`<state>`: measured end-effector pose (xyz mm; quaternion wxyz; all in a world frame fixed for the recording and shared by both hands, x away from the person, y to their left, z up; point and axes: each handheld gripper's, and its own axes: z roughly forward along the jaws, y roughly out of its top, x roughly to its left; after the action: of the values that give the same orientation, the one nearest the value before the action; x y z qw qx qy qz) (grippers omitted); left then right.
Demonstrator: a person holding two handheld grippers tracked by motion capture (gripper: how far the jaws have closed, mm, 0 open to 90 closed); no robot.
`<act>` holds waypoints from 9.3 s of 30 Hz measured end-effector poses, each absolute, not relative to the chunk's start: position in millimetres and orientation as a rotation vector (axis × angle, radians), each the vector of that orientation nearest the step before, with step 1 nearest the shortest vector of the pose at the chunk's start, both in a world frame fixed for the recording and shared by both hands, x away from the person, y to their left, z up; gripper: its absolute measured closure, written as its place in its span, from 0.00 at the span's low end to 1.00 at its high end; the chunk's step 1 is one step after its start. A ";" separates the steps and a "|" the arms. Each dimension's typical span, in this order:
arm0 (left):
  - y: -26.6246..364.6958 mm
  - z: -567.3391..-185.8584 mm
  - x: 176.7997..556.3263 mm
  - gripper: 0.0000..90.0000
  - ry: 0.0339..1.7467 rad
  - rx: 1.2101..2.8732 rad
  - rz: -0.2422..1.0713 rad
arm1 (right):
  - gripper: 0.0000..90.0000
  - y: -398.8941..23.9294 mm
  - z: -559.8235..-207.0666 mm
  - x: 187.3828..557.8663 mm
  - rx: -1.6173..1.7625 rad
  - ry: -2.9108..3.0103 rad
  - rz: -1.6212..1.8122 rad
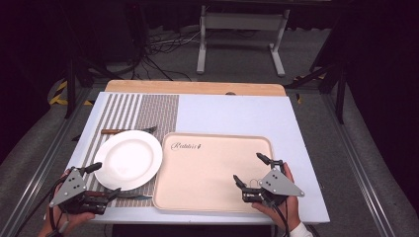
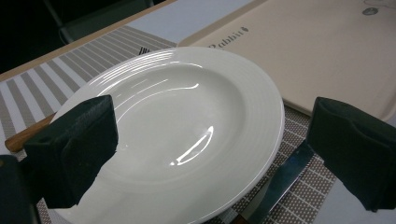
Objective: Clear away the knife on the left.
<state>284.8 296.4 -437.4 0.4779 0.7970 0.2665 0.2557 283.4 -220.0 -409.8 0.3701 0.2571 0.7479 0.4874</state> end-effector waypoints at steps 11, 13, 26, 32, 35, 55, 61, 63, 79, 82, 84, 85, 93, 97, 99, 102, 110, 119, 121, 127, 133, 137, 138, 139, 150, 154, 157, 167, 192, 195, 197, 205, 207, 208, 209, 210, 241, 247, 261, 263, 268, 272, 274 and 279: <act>308.0 -435.8 280.3 0.03 0.678 1.947 0.631 | 0.10 -220.4 -407.5 283.3 0.656 1.935 1.260; 311.8 -435.1 280.5 0.04 0.683 1.947 0.627 | 0.10 -218.2 -408.2 283.5 0.643 1.945 1.250; 349.1 -454.4 276.9 0.04 0.826 2.027 0.492 | 0.10 -200.2 -408.9 299.4 0.575 1.999 1.260; 344.3 -467.3 280.1 0.11 0.865 2.127 0.423 | 0.10 -194.0 -409.0 303.6 0.549 2.014 1.262; 341.3 -472.1 282.7 0.17 0.879 2.148 0.382 | 0.10 -191.4 -409.1 304.7 0.542 2.026 1.263; 320.6 -470.8 289.4 0.58 0.721 2.248 0.306 | 0.10 -187.8 -413.1 303.9 0.533 2.047 1.223; 318.5 -470.7 293.5 0.78 0.649 2.258 0.273 | 0.11 -184.3 -415.4 303.9 0.517 2.067 1.201; 317.9 -470.7 293.2 0.84 0.637 2.261 0.261 | 0.12 -183.5 -415.9 303.9 0.514 2.076 1.195; 321.4 -462.5 277.0 0.86 0.556 2.270 0.258 | 0.12 -179.6 -419.9 304.6 0.489 2.117 1.159; 322.4 -457.4 271.5 0.86 0.533 2.263 0.268 | 0.12 -179.2 -419.7 304.9 0.492 2.116 1.161; 321.7 -455.3 268.8 0.86 0.524 2.275 0.277 | 0.12 -178.9 -419.8 305.1 0.492 2.118 1.162; 321.5 -454.7 267.8 0.86 0.519 2.274 0.286 | 0.12 -178.6 -420.0 305.2 0.495 2.120 1.161; 312.9 -449.5 263.6 0.86 0.487 2.256 0.290 | 0.12 -178.5 -420.1 304.9 0.495 2.122 1.167; 308.2 -447.3 265.2 0.86 0.488 2.249 0.298 | 0.12 -178.7 -419.9 304.6 0.494 2.117 1.168; 305.6 -445.4 265.9 0.86 0.480 2.234 0.295 | 0.12 -179.2 -419.4 304.4 0.497 2.113 1.171; 298.5 -439.3 268.8 0.86 0.477 2.211 0.312 | 0.12 -180.4 -418.6 304.7 0.506 2.107 1.177; 272.2 -430.6 280.8 0.86 0.501 2.209 0.373 | 0.12 -186.6 -415.5 302.3 0.527 2.074 1.186; 241.3 -420.2 300.7 0.86 0.491 2.189 0.409 | 0.12 -195.2 -411.4 298.2 0.548 2.040 1.188; 233.0 -417.1 306.0 0.86 0.491 2.184 0.418 | 0.12 -197.3 -410.7 298.0 0.552 2.032 1.189; 212.4 -411.0 318.7 0.86 0.496 2.171 0.433 | 0.12 -201.0 -408.5 297.8 0.568 2.015 1.195; 192.6 -408.7 326.9 0.86 0.500 2.170 0.420 | 0.13 -202.6 -407.1 297.9 0.576 2.004 1.194; 177.6 -408.3 331.0 0.86 0.501 2.184 0.418 | 0.13 -203.5 -407.0 298.5 0.584 2.000 1.195; 173.8 -408.1 332.3 0.86 0.495 2.190 0.420 | 0.13 -203.7 -407.2 298.7 0.587 2.002 1.194; 169.5 -408.2 333.1 0.86 0.499 2.195 0.416 | 0.13 -203.8 -407.4 298.8 0.587 2.002 1.192; 119.7 -422.4 344.3 0.86 0.533 2.251 0.368 | 0.13 -203.2 -408.5 299.3 0.587 2.010 1.185; 106.9 -429.9 342.3 0.86 0.528 2.282 0.353 | 0.13 -201.8 -408.9 299.4 0.574 2.020 1.179; 102.4 -433.8 341.1 0.86 0.531 2.287 0.335 | 0.13 -200.8 -409.4 299.1 0.569 2.031 1.176; 99.7 -444.8 336.5 0.86 0.581 2.284 0.284 | 0.13 -198.9 -410.5 298.8 0.550 2.049 1.167; 89.8 -439.3 351.7 1.00 0.347 2.333 0.175 | 0.15 -200.8 -412.5 298.8 0.540 2.050 1.143; 79.3 -444.8 351.1 1.00 0.328 2.379 0.209 | 0.15 -201.8 -411.8 297.6 0.547 2.030 1.149; 77.4 -446.6 352.8 1.00 0.335 2.385 0.216 | 0.15 -202.5 -411.5 297.3 0.551 2.027 1.152; 72.5 -450.9 354.9 1.00 0.371 2.420 0.266 | 0.15 -204.1 -411.4 297.2 0.563 2.024 1.140; 73.9 -450.2 355.2 1.00 0.383 2.433 0.307 | 0.15 -203.7 -412.1 297.0 0.562 2.031 1.135; 75.5 -449.9 355.3 1.00 0.389 2.437 0.308 | 0.15 -203.4 -412.3 296.8 0.560 2.035 1.131; 76.8 -449.7 355.1 1.00 0.391 2.437 0.317 | 0.15 -203.0 -412.6 296.8 0.558 2.036 1.129; 77.5 -449.6 353.8 1.00 0.406 2.442 0.332 | 0.15 -202.6 -412.9 296.9 0.555 2.039 1.126; 113.7 -444.0 329.0 0.98 0.466 2.560 0.480 | 0.15 -199.5 -418.0 297.6 0.560 2.086 1.080; 118.8 -444.0 327.6 0.99 0.465 2.568 0.484 | 0.15 -200.0 -417.7 297.9 0.569 2.077 1.091; 135.4 -426.1 322.9 1.00 0.432 2.444 0.534 | 0.16 -202.4 -414.1 294.4 0.557 2.028 1.107; 140.1 -420.3 322.0 1.00 0.420 2.399 0.553 | 0.16 -203.0 -412.7 293.3 0.555 2.019 1.120; 151.1 -409.8 319.0 1.00 0.388 2.314 0.587 | 0.17 -202.6 -411.6 291.4 0.549 2.012 1.132; 164.8 -401.0 315.9 0.99 0.365 2.227 0.666 | 0.18 -201.7 -411.7 291.4 0.547 2.023 1.146; 168.9 -399.3 316.3 0.98 0.367 2.204 0.661 | 0.18 -201.7 -411.5 291.5 0.548 2.022 1.152; 188.1 -393.8 316.0 0.97 0.398 2.159 0.724 | 0.18 -202.0 -411.1 291.4 0.562 2.019 1.172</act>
<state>316.0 188.1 -393.8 0.4031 0.8547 0.1576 0.2866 291.4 -202.0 -411.1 0.3619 0.2183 0.7838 0.4549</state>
